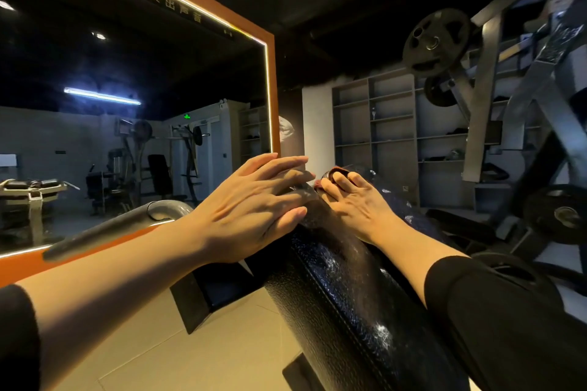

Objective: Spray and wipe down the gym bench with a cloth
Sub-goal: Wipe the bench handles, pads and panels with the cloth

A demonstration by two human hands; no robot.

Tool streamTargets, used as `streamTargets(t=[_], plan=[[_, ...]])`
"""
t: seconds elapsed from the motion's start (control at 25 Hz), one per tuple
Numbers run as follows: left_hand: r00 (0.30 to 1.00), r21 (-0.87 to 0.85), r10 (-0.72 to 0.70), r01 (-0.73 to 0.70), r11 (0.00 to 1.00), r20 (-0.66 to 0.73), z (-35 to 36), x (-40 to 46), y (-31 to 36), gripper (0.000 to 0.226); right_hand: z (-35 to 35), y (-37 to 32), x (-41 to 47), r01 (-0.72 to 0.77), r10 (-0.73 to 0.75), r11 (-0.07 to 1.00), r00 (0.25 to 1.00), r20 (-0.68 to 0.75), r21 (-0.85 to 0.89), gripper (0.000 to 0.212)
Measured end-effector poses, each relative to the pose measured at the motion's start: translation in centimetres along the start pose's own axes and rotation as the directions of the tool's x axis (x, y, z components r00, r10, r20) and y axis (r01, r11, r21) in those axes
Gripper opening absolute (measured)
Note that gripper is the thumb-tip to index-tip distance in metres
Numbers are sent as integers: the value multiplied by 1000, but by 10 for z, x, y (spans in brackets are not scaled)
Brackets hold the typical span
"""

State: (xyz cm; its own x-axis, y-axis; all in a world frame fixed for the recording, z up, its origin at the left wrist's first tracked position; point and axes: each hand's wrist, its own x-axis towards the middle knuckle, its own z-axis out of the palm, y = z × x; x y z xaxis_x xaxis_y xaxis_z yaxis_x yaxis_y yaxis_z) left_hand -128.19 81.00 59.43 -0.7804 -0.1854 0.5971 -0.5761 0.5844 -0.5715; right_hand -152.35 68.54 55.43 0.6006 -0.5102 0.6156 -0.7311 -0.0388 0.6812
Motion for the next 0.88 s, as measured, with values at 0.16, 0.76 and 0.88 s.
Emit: streamTargets(t=[0.16, 0.76, 0.88], plan=[[1000, -11, -14, 15, 1000, 17, -5, -1, 3, 51, 3, 3, -22, 8, -11, 1000, 988, -152, -21, 30], [998, -22, -51, 52, 998, 45, -5, -1, 8, 51, 8, 10, 11, 109, -106, 994, 973, -205, 8, 41], [996, -28, -58, 60, 998, 67, -7, -1, 8, 51, 12, 2, 8, 154, -151, 987, 985, -88, 35, 43]])
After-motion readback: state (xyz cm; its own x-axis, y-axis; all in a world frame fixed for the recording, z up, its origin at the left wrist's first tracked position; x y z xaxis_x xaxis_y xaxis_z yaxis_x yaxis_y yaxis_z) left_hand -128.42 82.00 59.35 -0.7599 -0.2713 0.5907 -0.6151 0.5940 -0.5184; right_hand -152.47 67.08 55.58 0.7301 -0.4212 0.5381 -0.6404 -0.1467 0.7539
